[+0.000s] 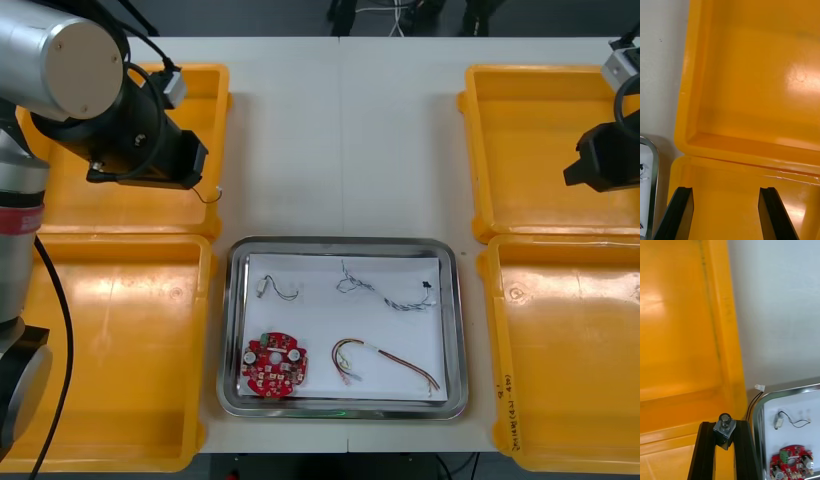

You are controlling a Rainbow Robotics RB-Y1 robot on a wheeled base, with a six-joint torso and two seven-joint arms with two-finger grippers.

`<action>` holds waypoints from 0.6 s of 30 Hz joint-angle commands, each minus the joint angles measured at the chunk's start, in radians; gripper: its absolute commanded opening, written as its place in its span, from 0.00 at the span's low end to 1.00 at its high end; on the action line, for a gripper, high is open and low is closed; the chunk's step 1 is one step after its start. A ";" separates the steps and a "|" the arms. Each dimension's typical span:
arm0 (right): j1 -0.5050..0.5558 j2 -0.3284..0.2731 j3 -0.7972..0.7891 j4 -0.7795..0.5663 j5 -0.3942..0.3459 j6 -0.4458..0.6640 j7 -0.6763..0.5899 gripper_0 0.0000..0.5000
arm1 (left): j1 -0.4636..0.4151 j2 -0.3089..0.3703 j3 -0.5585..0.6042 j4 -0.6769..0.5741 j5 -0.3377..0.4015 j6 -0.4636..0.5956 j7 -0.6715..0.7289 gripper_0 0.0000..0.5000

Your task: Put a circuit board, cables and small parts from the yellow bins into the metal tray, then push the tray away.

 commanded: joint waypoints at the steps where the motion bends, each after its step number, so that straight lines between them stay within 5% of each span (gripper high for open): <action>1: 0.051 -0.049 -0.089 -0.026 -0.015 0.004 -0.050 1.00 | -0.024 -0.041 -0.078 -0.070 -0.003 0.007 0.195 0.00; 18: 0.148 -0.055 -0.187 -0.026 0.017 0.004 -0.059 1.00 | 0.057 -0.093 -0.356 -0.165 -0.079 -0.040 0.390 0.00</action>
